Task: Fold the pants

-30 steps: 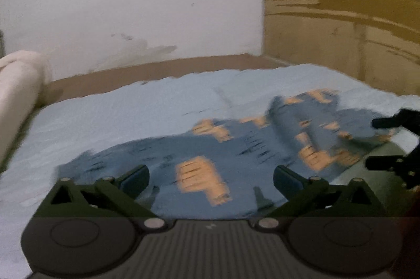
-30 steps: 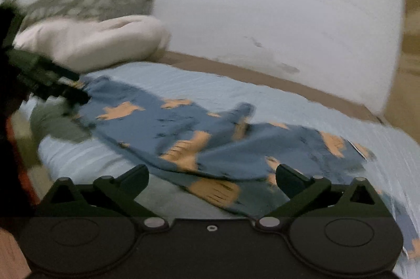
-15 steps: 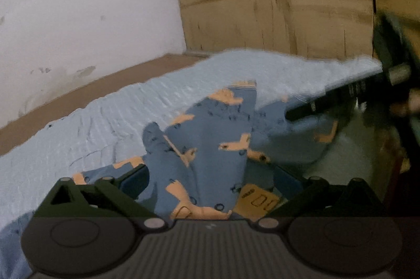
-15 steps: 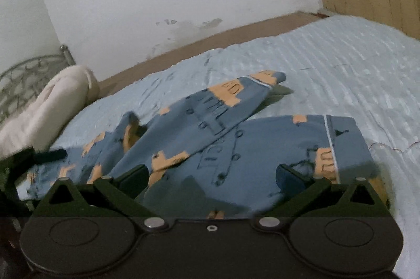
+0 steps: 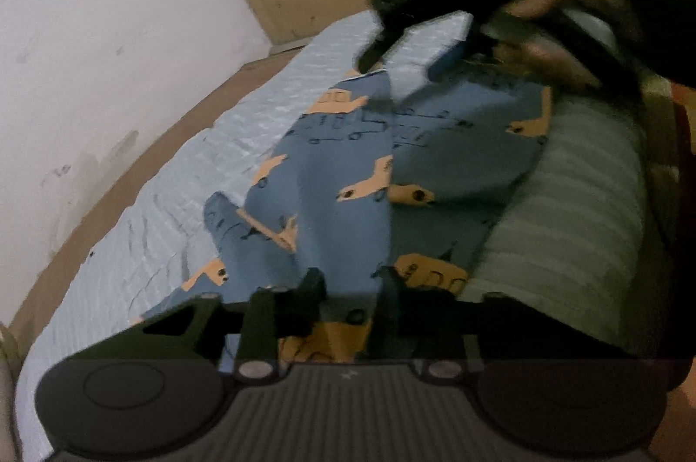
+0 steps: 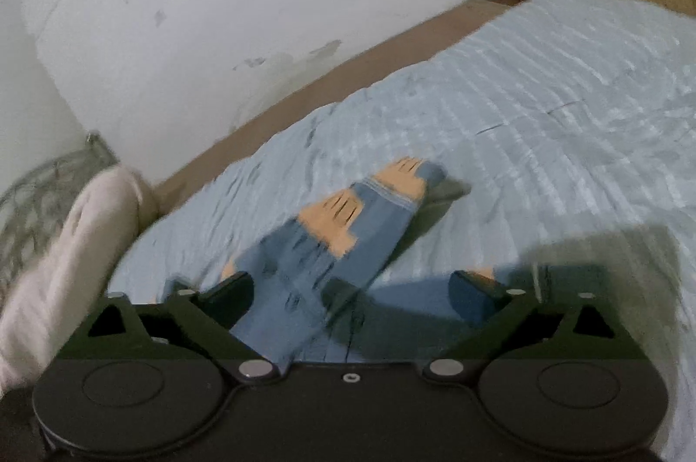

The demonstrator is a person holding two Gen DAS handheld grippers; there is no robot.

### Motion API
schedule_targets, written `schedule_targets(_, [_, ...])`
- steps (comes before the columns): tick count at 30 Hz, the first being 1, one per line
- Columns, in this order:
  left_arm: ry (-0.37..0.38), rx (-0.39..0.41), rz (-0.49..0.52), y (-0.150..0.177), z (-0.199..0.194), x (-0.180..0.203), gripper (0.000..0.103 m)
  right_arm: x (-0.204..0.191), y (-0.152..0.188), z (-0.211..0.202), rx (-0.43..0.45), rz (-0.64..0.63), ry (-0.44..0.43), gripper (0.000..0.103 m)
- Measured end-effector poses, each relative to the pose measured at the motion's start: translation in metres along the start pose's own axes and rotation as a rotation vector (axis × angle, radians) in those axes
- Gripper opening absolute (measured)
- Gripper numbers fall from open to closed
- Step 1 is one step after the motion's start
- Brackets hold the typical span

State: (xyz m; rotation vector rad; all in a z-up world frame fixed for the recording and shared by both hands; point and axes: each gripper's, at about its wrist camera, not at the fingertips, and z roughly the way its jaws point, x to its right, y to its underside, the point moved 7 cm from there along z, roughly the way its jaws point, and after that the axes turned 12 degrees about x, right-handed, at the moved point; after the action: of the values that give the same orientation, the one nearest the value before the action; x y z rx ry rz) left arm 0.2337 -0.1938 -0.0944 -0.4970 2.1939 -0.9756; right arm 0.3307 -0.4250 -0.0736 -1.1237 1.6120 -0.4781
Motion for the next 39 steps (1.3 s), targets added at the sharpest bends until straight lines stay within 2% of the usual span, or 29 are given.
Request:
schedule_targets(4, [0.012,0.000,0.035,0.001,0.000,0.005,0.028,0.014,-0.021,0.021,0.012,0.081,0.032,0.086])
schedule_targets(7, [0.026,-0.006,0.043,0.002,0.001,0.007,0.028,0.022,-0.028,0.035,-0.012,0.132,0.042,0.082])
schedule_targets(9, [0.029,-0.010,0.045,0.002,0.001,0.007,0.026,0.027,-0.030,0.044,-0.035,0.155,0.051,0.075])
schedule_targets(10, [0.033,-0.013,0.043,0.002,0.002,0.007,0.019,0.029,-0.030,0.047,-0.046,0.164,0.054,0.063])
schedule_targets(11, [0.036,-0.017,0.035,0.001,0.002,0.007,0.014,0.029,-0.031,0.050,-0.056,0.172,0.055,0.046])
schedule_targets(12, [0.029,-0.022,0.026,0.001,0.002,0.006,0.007,0.029,-0.031,0.053,-0.066,0.176,0.060,0.036])
schedule_targets(13, [0.019,-0.024,0.012,0.000,0.002,0.003,0.003,0.029,-0.031,0.054,-0.067,0.174,0.069,0.020])
schedule_targets(14, [0.017,-0.021,-0.007,-0.001,0.000,0.001,0.003,0.026,-0.033,0.053,-0.062,0.164,0.076,0.009])
schedule_targets(19, [0.007,0.037,-0.092,-0.009,-0.013,-0.016,0.002,0.007,-0.054,0.029,-0.001,0.101,0.019,0.006])
schedule_targets(23, [0.026,0.106,-0.092,-0.018,-0.029,-0.019,0.001,-0.002,-0.077,-0.018,0.088,0.034,-0.016,0.006])
schedule_targets(26, [0.045,0.123,-0.070,-0.020,-0.036,-0.014,0.001,0.002,-0.079,-0.063,0.144,-0.008,-0.014,0.006])
schedule_targets(32, [0.085,0.100,-0.002,-0.008,-0.035,0.005,0.001,0.031,-0.033,-0.129,0.167,-0.021,0.064,0.006])
schedule_targets(39, [0.095,0.056,0.004,0.007,-0.032,0.016,0.001,0.048,0.023,-0.137,0.101,-0.028,0.121,0.006])
